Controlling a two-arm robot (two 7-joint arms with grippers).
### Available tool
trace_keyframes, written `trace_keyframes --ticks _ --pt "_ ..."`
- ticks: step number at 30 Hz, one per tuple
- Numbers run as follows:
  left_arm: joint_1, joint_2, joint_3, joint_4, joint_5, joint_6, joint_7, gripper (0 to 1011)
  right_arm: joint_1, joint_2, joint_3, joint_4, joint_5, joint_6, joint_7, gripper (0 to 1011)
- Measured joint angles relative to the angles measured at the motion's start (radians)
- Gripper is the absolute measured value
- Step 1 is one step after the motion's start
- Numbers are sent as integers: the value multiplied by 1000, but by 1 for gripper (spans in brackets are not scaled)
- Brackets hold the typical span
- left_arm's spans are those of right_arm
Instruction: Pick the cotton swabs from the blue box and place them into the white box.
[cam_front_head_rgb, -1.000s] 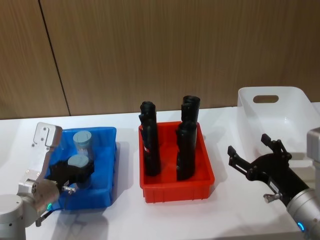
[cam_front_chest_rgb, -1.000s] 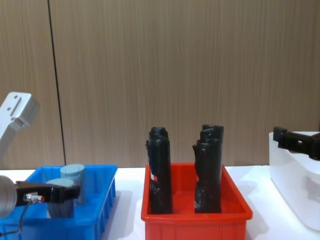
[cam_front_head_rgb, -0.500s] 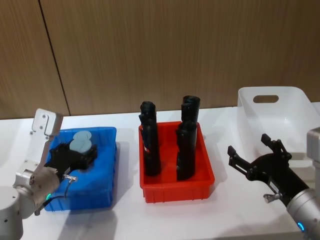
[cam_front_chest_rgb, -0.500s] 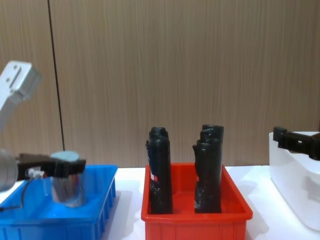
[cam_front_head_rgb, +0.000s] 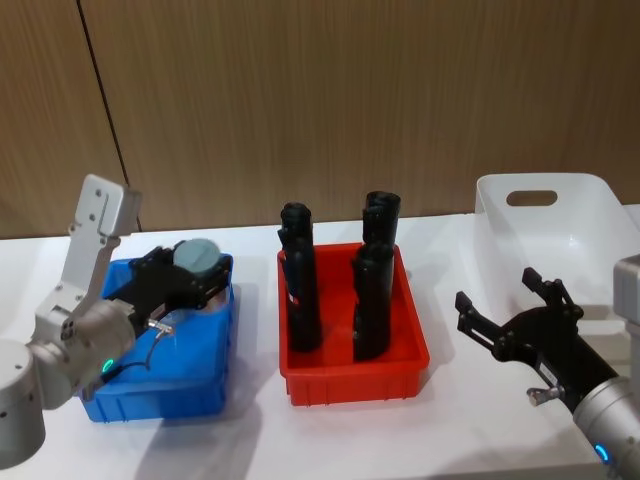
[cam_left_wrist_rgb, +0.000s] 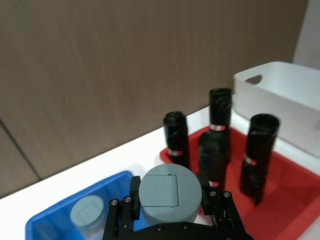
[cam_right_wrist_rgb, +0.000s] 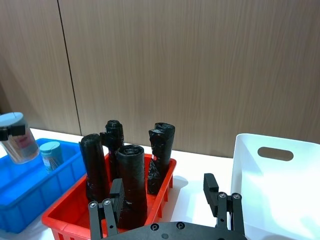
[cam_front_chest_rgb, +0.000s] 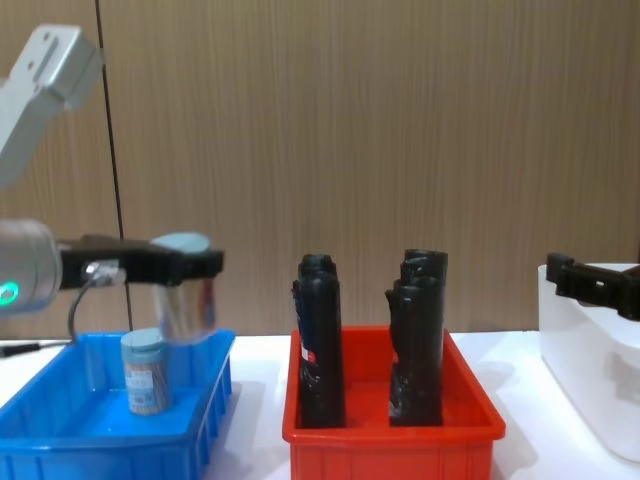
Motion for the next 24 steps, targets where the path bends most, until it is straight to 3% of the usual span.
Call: trace_keyframes --ticks 14,24 --pt "-43 -11 10 -49 -27 48 -178 671 0 0 0 0 0 0 0 1001" --pt "-77 -26 22 -53 -28 85 -261 671 0 0 0 0 0 0 0 1001"
